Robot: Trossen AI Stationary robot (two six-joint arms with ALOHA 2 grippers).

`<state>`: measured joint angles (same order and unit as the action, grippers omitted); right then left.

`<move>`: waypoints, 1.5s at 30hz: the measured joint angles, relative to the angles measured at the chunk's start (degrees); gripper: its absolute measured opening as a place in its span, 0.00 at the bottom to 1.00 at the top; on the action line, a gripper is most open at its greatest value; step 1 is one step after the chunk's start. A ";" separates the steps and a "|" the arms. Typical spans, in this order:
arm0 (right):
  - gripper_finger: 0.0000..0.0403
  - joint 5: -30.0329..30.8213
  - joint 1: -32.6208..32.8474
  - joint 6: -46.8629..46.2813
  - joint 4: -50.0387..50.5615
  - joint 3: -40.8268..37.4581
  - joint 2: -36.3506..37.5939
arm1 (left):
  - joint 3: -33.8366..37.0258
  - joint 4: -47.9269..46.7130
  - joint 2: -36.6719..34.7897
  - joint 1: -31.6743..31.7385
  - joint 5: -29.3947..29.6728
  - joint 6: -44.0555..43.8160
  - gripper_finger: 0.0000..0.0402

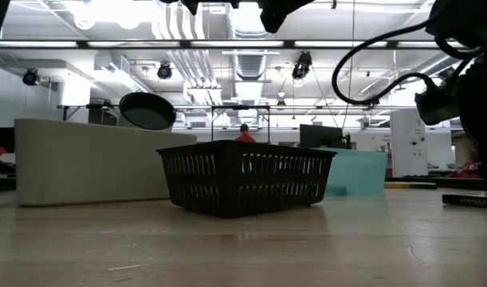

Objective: Pick & Place School Supplies
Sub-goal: Put the crayon box into the light green bin

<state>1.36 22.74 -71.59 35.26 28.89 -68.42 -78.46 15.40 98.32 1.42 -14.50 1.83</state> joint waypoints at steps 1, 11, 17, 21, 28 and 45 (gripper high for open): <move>0.02 -0.20 0.00 0.00 -0.03 -0.22 0.00 | 0.00 0.00 0.00 0.00 0.00 0.00 0.37; 0.02 -1.37 0.00 2.93 -4.15 -1.70 0.01 | 0.00 0.00 0.00 -0.01 0.00 -0.07 0.37; 0.02 -1.44 0.00 4.41 -6.25 -1.82 -0.07 | 0.00 0.00 0.00 0.00 -0.01 -0.09 0.37; 0.02 -1.53 0.00 4.74 -6.78 -2.39 -0.07 | 0.00 0.00 0.00 -0.01 0.00 -0.02 0.37; 0.02 -4.07 -0.02 4.78 -12.34 -4.95 0.09 | 0.00 0.00 0.00 -0.01 0.00 0.02 0.37; 0.02 -6.51 0.02 17.66 -20.13 -6.06 -0.11 | 0.00 -0.02 0.00 0.01 0.00 0.04 0.37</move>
<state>-5.15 22.76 -53.92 15.13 22.83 -68.53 -78.46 15.38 98.33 1.43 -14.50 1.87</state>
